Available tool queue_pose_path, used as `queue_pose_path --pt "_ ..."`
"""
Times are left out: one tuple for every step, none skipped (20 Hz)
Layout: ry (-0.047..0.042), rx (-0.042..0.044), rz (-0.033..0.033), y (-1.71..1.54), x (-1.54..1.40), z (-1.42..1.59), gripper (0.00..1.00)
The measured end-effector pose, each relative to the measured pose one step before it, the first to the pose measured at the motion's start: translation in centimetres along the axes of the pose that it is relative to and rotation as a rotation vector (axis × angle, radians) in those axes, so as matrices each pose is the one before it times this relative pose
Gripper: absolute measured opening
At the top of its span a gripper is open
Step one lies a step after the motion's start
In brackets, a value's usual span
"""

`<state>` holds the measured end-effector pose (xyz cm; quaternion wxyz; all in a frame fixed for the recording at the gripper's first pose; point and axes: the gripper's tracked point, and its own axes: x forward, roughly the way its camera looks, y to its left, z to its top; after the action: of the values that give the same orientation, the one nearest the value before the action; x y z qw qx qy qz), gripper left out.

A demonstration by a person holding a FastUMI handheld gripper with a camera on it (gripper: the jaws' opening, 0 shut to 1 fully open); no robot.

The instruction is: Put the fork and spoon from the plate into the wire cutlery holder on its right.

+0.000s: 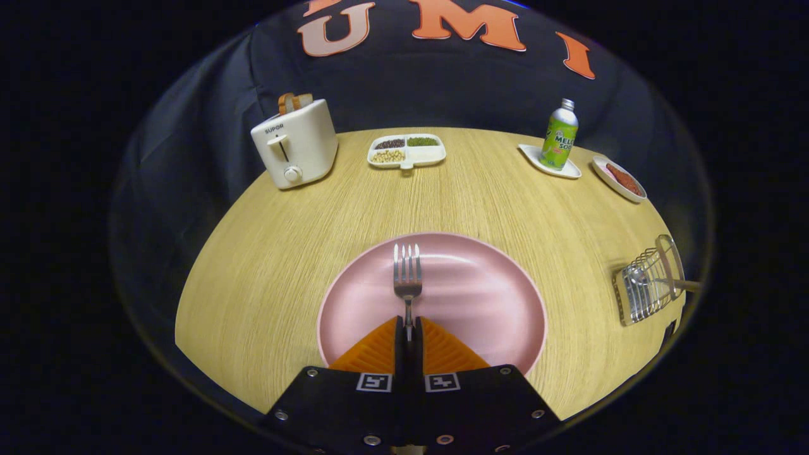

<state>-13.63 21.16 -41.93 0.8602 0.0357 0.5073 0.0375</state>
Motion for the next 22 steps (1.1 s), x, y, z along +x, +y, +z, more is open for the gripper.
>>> queue_pose_path --pt "-0.02551 0.00046 -0.00619 -0.769 -0.684 1.068 0.05" --pt "-0.02679 0.00278 -0.00675 -0.871 -0.724 1.170 0.05" --pt "-0.02615 0.00773 -0.01132 -0.924 -0.618 1.100 0.05" --pt "-0.02241 0.00857 -0.01104 -1.118 -0.746 1.180 0.05" --pt "-0.02455 0.01110 -0.01402 -1.248 -0.773 1.127 0.05" --pt "-0.01937 0.01191 -0.00981 -1.189 -0.624 1.053 0.05" --pt "-0.02510 0.01163 -0.01502 -1.185 -0.411 0.573 0.05" --pt "-0.01541 0.00601 -0.01290 -1.349 -0.640 1.041 0.05" --pt "-0.01506 0.00710 -0.01987 -1.625 -0.611 0.753 0.05" --pt "-0.01130 0.00361 -0.01774 -1.623 -0.495 0.772 0.05" --pt "-0.01112 0.00348 -0.02293 -1.716 -0.447 0.672 0.05" --pt "-0.00632 0.00388 -0.01179 -1.484 -0.421 0.514 0.05" --pt "-0.00213 0.00303 -0.01645 -1.502 -0.383 0.314 0.05" --pt "0.00059 -0.00096 -0.01534 -1.668 -0.232 0.072 0.05" --pt "0.00358 -0.00102 -0.01508 -1.453 -0.198 0.108 0.05" --pt "0.00238 0.00016 -0.01391 -1.248 -0.060 0.077 0.04" --pt "0.01315 -0.00363 -0.00788 -1.175 -0.050 -0.237 0.05" --pt "0.01299 -0.00617 -0.01166 -1.256 -0.038 -0.290 0.05" --pt "0.01435 -0.00887 -0.00976 -1.150 0.034 -0.185 0.05" --pt "0.01649 -0.00798 -0.00546 -0.921 0.150 -0.228 0.05" --pt "0.01775 -0.01030 0.00025 -0.612 0.062 -0.334 0.05" --pt "0.01130 -0.01120 -0.00216 -0.651 0.076 -0.174 0.05"
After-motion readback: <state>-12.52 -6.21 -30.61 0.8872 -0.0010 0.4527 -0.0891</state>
